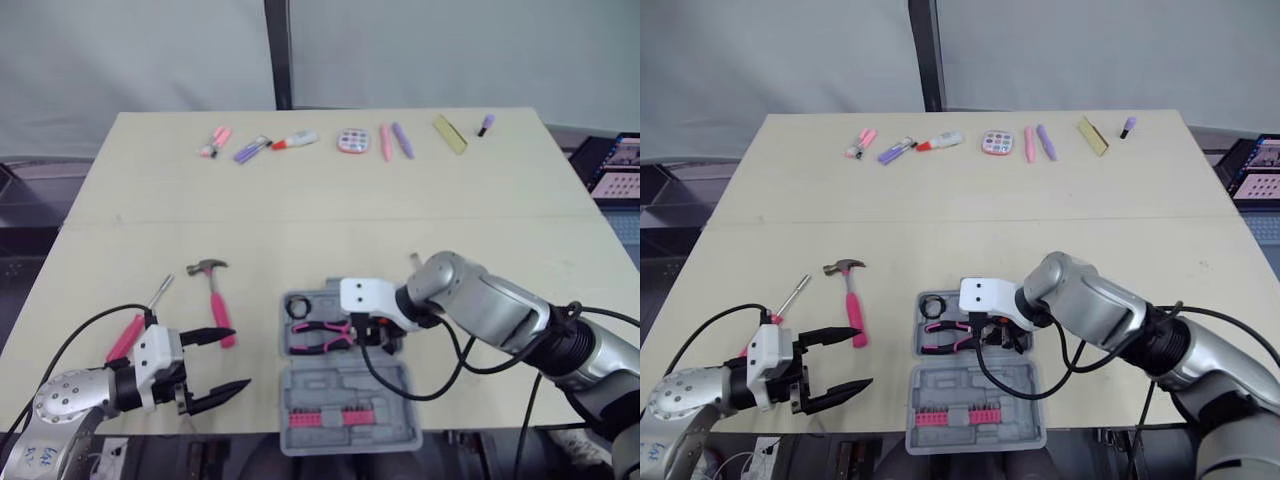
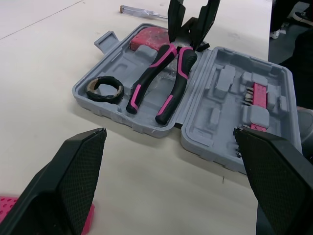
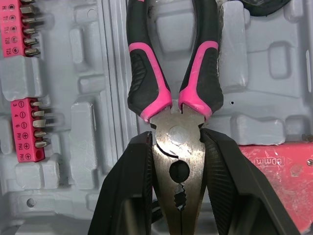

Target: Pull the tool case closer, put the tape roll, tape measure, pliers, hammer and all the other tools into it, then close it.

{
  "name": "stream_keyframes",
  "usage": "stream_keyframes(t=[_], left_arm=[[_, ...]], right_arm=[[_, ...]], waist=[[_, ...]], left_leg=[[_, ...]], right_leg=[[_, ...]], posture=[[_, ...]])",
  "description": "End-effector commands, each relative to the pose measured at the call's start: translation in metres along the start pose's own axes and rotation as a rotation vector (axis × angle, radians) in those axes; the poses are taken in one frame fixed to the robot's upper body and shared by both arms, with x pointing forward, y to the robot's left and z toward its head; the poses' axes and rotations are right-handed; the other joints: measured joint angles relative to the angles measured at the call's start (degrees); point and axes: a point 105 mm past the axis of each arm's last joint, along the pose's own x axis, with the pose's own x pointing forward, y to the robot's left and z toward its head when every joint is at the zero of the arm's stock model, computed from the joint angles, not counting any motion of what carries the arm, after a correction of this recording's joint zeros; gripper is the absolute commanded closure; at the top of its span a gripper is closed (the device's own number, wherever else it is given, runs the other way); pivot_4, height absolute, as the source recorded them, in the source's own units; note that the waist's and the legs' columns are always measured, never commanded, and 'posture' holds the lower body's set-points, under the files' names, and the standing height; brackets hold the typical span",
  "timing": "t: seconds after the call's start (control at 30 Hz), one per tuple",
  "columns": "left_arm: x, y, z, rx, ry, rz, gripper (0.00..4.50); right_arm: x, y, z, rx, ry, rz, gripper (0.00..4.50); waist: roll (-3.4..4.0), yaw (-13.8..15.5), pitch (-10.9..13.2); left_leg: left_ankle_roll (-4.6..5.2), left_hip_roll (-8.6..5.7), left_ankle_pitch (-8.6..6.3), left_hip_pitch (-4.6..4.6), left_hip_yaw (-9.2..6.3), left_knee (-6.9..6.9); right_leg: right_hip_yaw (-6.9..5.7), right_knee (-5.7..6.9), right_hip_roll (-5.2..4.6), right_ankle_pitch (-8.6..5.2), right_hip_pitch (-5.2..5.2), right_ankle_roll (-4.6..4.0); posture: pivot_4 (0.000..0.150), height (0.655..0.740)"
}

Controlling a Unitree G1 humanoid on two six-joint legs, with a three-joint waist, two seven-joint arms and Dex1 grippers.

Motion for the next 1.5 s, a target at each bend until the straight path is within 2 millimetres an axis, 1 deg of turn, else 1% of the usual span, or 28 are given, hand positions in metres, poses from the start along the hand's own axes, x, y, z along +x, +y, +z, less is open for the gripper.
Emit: stream_keyframes(t=[0.03,0.5,0.8,1.07,1.5], left_arm=[[0.003,-0.004,0.010,0.072,-0.017,-0.029,0.00],[0.017,-0.010,0.013,0.114,-0.018,-0.057,0.00],[0.022,-0.010,0.017,0.118,-0.027,-0.051,0.00],[0.025,-0.008,0.020,0.120,-0.033,-0.047,0.00],[0.025,-0.007,0.018,0.117,-0.028,-0.039,0.00]], right_arm=[[0.000,0.001,0.006,-0.024,-0.029,0.005,3.53],[0.007,0.001,0.015,-0.039,-0.062,0.012,3.53],[0.004,-0.005,0.025,-0.075,-0.100,-0.017,3.53],[0.003,-0.009,0.029,-0.124,-0.125,-0.046,3.53],[0.010,-0.005,0.023,-0.126,-0.109,-0.022,3.53]], waist=[[0.00,0.0,0.0],[0.00,-0.1,0.0],[0.00,-0.1,0.0],[0.00,0.0,0.0],[0.00,0.0,0.0]], left_leg=[[0.00,0.00,0.00,0.00,0.00,0.00],[-0.02,0.00,0.00,0.05,0.00,-0.02],[-0.03,0.00,0.00,0.05,0.00,-0.02],[-0.03,-0.01,0.00,0.05,0.00,-0.01],[-0.03,-0.01,0.00,0.05,0.00,-0.02]], right_leg=[[0.00,0.01,0.00,0.00,-0.01,0.00],[0.00,0.03,0.01,0.00,-0.01,0.00],[0.00,0.04,0.01,0.00,-0.01,0.00],[0.00,0.04,0.00,0.00,-0.01,0.00],[0.00,0.05,0.00,0.00,-0.02,0.00]], posture=[[0.150,0.7134],[0.150,0.7134],[0.150,0.7134],[0.150,0.7134],[0.150,0.7134]])
